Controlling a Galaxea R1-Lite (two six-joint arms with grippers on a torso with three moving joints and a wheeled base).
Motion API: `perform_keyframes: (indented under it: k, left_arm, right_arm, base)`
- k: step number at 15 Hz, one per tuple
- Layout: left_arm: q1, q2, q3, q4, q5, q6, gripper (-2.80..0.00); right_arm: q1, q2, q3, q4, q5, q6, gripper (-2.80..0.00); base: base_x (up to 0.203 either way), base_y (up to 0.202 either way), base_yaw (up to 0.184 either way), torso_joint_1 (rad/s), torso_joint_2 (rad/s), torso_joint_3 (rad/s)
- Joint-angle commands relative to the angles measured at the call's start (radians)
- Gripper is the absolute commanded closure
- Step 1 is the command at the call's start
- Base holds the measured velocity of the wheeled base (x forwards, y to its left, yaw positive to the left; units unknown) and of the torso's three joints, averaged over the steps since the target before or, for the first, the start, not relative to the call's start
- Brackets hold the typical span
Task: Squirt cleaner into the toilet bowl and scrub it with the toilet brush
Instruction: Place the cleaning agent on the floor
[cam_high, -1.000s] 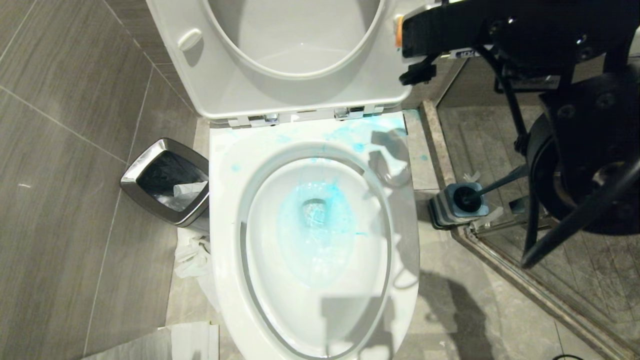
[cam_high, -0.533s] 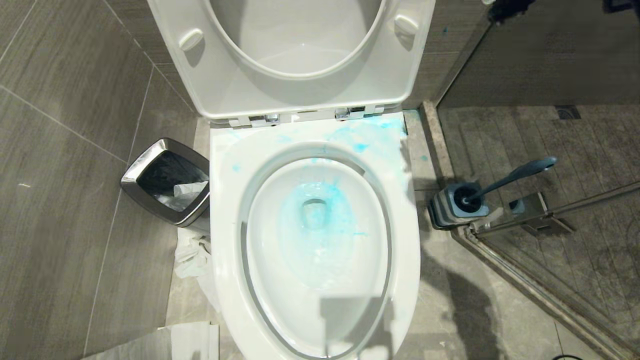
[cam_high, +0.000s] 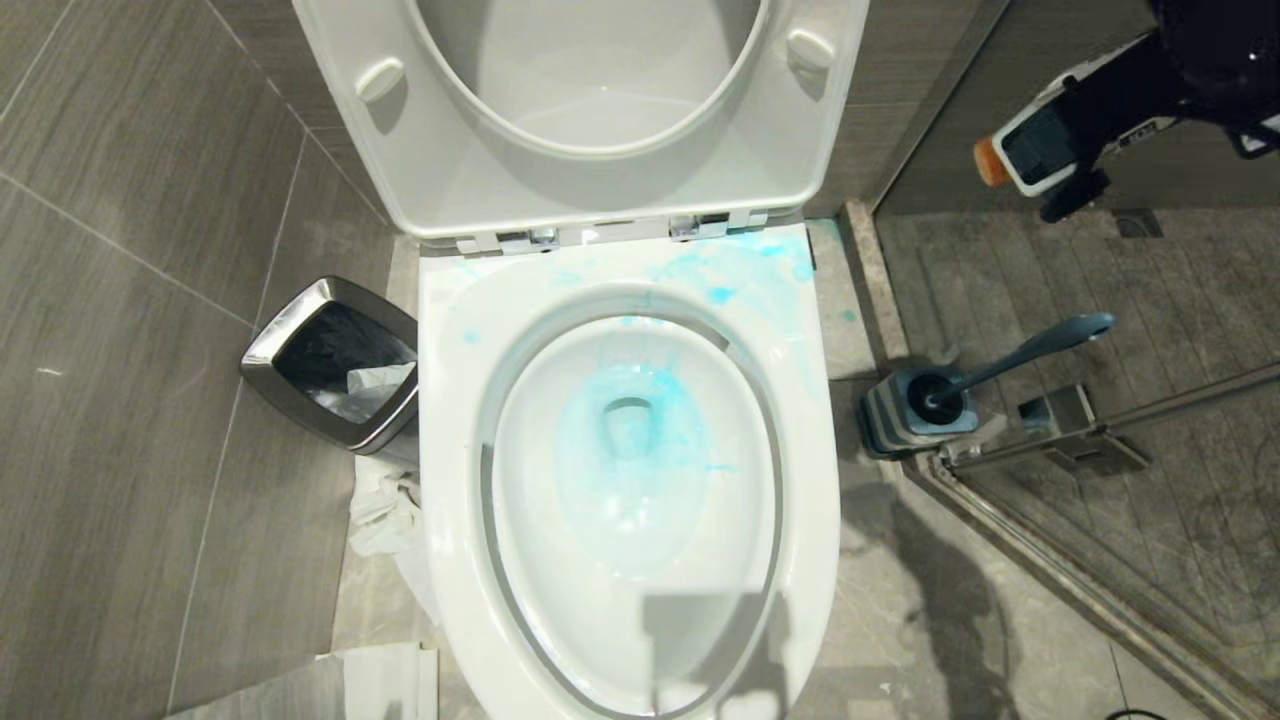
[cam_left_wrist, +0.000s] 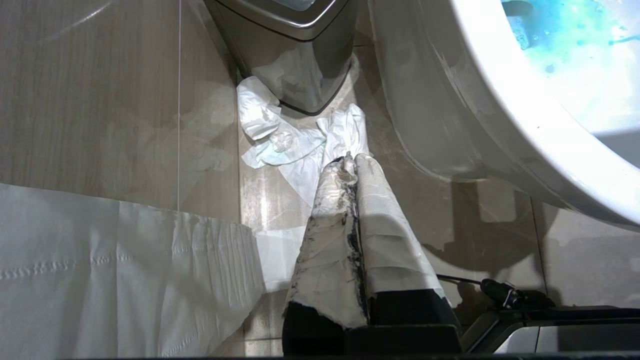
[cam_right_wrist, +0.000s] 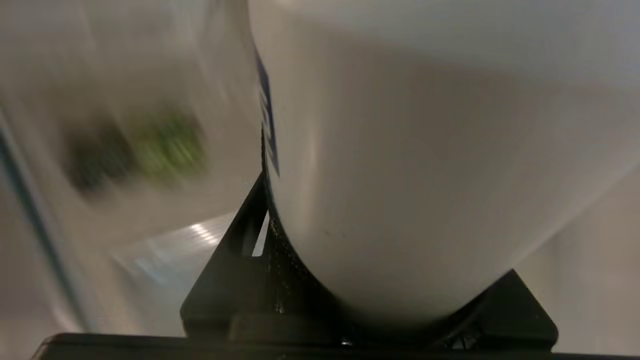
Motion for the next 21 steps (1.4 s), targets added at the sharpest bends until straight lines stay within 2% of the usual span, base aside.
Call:
perform_keyframes:
  k: [1,2,3,5,6,7,8,9,10,12,13,14,16,18,20,21]
  left_arm:
    - [0.000,0.002,0.000,0.000,0.001,0.000,0.00]
    - [0.000,0.002,0.000,0.000,0.000,0.000,0.00]
    - [-0.001,0.002,0.000,0.000,0.000,0.000,0.00]
    - [0.000,0.002,0.000,0.000,0.000,0.000,0.00]
    - [0.000,0.002,0.000,0.000,0.002,0.000,0.00]
    - [0.000,0.002,0.000,0.000,0.000,0.000,0.00]
    - [0.000,0.002,0.000,0.000,0.000,0.000,0.00]
    - [0.000,0.002,0.000,0.000,0.000,0.000,0.00]
    - [-0.001,0.002,0.000,0.000,0.001,0.000,0.00]
    - [0.000,0.002,0.000,0.000,0.000,0.000,0.00]
    - [0.000,0.002,0.000,0.000,0.000,0.000,0.00]
    - [0.000,0.002,0.000,0.000,0.000,0.000,0.00]
    - [0.000,0.002,0.000,0.000,0.000,0.000,0.00]
    - [0.000,0.002,0.000,0.000,0.000,0.000,0.00]
    - [0.000,0.002,0.000,0.000,0.002,0.000,0.00]
    - [0.000,0.002,0.000,0.000,0.000,0.000,0.00]
  right_arm:
    - [-0.043,-0.022,0.016,0.104,0.138,0.686,0.00]
    - [-0.063,-0.032,0.021,0.140,0.267,0.866,0.00]
    - [-0.081,-0.046,0.021,0.203,0.462,1.054,0.00]
    - [-0.110,-0.067,-0.006,0.385,0.812,1.505,0.00]
    - [-0.121,-0.079,-0.022,0.450,0.996,1.756,0.00]
    - [-0.131,-0.097,-0.032,0.496,1.135,1.986,0.00]
    - [-0.142,-0.121,-0.039,0.537,1.225,2.164,0.00]
    - [-0.163,-0.159,-0.043,0.573,1.261,2.282,0.00]
    - [-0.180,-0.182,-0.044,0.585,1.213,2.317,0.00]
    - [-0.196,-0.182,-0.025,0.551,0.976,2.326,0.00]
    - [-0.217,-0.184,0.018,0.495,0.885,2.328,0.00]
    - [-0.247,-0.185,0.045,0.407,0.862,2.325,0.00]
    - [-0.326,-0.170,0.053,0.225,0.854,2.276,0.00]
    - [-0.378,-0.136,0.058,-0.015,0.884,2.191,0.00]
    - [-0.406,-0.097,0.078,-0.268,0.978,2.091,0.00]
    - [-0.411,-0.069,0.093,-0.340,1.013,2.067,0.00]
  base:
    - [0.000,0.000,0.000,0.000,0.00,0.000]
    - [0.000,0.000,0.000,0.000,0.00,0.000]
    - [0.000,0.000,0.000,0.000,0.00,0.000]
    - [0.000,0.000,0.000,0.000,0.00,0.000]
    - [0.000,0.000,0.000,0.000,0.00,0.000]
    - [0.000,0.000,0.000,0.000,0.00,0.000]
    - [0.000,0.000,0.000,0.000,0.00,0.000]
    - [0.000,0.000,0.000,0.000,0.00,0.000]
    - [0.000,0.000,0.000,0.000,0.00,0.000]
    - [0.000,0.000,0.000,0.000,0.00,0.000]
    - [0.000,0.000,0.000,0.000,0.00,0.000]
    - [0.000,0.000,0.000,0.000,0.00,0.000]
    - [0.000,0.000,0.000,0.000,0.00,0.000]
    - [0.000,0.000,0.000,0.000,0.00,0.000]
    - [0.000,0.000,0.000,0.000,0.00,0.000]
    - [0.000,0.000,0.000,0.000,0.00,0.000]
